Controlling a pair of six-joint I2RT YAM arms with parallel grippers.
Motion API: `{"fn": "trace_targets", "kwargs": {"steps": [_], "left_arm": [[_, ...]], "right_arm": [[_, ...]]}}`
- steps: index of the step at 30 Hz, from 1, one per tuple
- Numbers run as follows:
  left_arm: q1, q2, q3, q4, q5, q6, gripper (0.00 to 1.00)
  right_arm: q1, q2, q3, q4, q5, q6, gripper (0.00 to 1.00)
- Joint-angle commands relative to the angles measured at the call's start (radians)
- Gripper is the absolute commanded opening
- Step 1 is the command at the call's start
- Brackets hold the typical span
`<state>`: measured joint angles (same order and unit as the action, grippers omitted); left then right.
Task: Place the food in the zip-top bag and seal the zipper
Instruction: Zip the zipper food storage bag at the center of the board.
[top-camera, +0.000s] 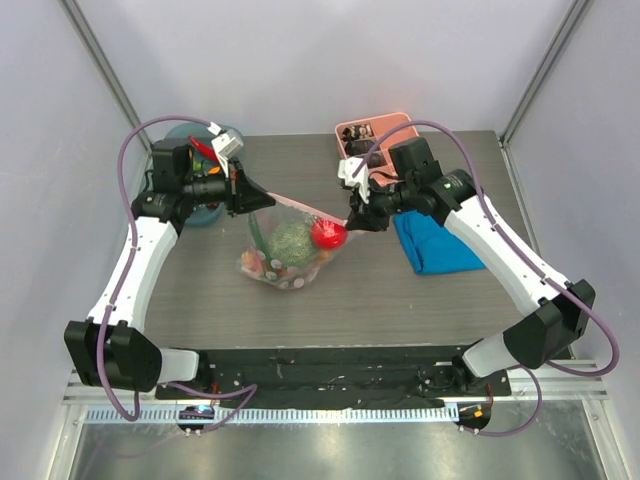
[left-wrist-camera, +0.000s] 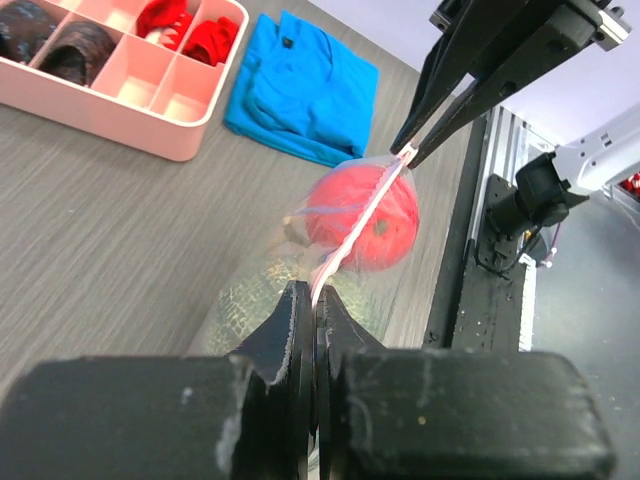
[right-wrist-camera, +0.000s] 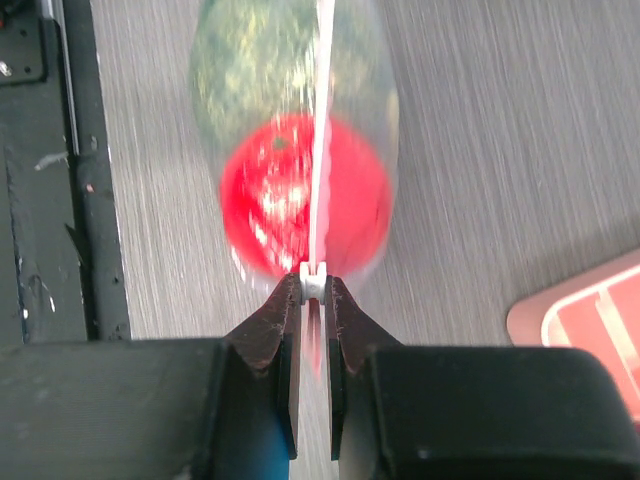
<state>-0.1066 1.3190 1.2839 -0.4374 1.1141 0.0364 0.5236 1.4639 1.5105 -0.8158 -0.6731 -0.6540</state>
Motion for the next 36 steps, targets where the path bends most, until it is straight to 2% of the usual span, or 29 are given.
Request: {"fn": "trace_targets", "kwargs": {"steps": [1, 13, 15, 17, 18, 23, 28, 36], "left_arm": [[0.041, -0.035, 0.029, 0.101, 0.026, -0.020, 0.00], [0.042, -0.014, 0.049, 0.098, 0.058, -0.004, 0.00], [0.030, -0.010, 0.057, 0.098, 0.078, -0.004, 0.00], [0.013, -0.003, 0.066, 0.086, 0.088, 0.005, 0.00], [-0.001, 0.000, 0.068, 0.074, 0.093, 0.008, 0.00], [-0.038, 0.011, 0.078, -0.023, 0.096, 0.089, 0.00], [-0.074, 0.013, 0.074, -0.040, 0.087, 0.108, 0.00], [-0.114, 0.017, 0.081, -0.044, 0.078, 0.122, 0.00]], "right_arm": [[-0.043, -0.053, -0.015, -0.138, 0.041, -0.091, 0.01], [-0.074, -0.053, 0.010, -0.259, 0.047, -0.174, 0.02], [-0.073, -0.028, 0.052, -0.266, 0.026, -0.142, 0.28], [-0.068, -0.007, 0.095, -0.257, -0.003, -0.107, 0.63], [-0.056, 0.013, 0.138, -0.246, -0.017, -0.064, 0.66], [0.019, 0.062, 0.249, -0.148, -0.014, 0.062, 0.70], [0.084, 0.095, 0.284, -0.068, 0.024, 0.143, 0.72], [0.111, 0.176, 0.352, -0.060, 0.056, 0.087, 0.67]]}}
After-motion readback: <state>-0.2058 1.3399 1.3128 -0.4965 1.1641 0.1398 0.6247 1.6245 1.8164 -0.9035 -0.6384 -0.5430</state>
